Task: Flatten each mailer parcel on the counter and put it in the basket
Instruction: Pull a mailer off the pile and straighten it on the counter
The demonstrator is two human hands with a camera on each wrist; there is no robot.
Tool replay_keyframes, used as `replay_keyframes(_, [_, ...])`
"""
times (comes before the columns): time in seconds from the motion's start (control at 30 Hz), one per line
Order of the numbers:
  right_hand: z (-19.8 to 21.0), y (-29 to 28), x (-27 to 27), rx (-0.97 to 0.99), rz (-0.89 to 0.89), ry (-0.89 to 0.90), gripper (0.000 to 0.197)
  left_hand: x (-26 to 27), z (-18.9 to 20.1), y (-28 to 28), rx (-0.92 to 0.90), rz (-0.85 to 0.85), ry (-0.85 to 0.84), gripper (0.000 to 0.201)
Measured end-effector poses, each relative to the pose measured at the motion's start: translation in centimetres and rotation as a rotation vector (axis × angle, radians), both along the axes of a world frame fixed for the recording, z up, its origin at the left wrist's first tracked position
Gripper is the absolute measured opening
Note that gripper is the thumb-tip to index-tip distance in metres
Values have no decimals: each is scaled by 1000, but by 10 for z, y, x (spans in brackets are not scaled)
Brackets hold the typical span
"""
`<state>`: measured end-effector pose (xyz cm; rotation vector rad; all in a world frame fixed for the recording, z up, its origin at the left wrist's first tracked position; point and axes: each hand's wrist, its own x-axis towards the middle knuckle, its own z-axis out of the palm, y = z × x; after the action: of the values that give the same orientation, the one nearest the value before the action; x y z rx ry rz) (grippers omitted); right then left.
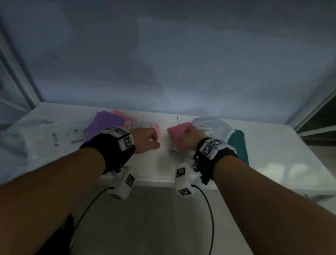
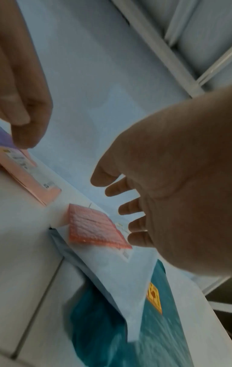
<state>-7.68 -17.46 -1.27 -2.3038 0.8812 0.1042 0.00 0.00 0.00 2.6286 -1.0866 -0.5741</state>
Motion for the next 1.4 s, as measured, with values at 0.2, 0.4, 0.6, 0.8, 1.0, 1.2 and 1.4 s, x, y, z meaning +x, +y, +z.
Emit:
replay_keyframes(0.2, [-16, -48, -9, -30, -304, 89, 77, -1, -46, -30, 38, -2, 123, 41])
replay_keyframes(0.4, [-44, -74, 6, 74, -362, 54, 87, 4, -79, -66, 16, 12, 202, 59])
replay_keyframes(0.6, [-46, -79, 9, 49, -186, 103, 37, -2, -92, -91, 11, -70, 246, 53])
replay_keyframes(0.8, [-33, -60, 5, 223, -217, -287, 26, -10, -78, -82, -39, -78, 290, 60])
replay_keyframes(1.0, [14, -8, -17, 402, -174, -581, 15, -6, -30, -26, -187, 101, 248, 76])
replay_keyframes(1.2, [-3, 31, -35, 455, -35, -577, 13, -4, -9, 42, -527, 181, 276, 46])
replay_keyframes(1.4, [-27, 32, -26, 458, 24, -504, 4, 23, -36, 61, -545, 330, 347, 41])
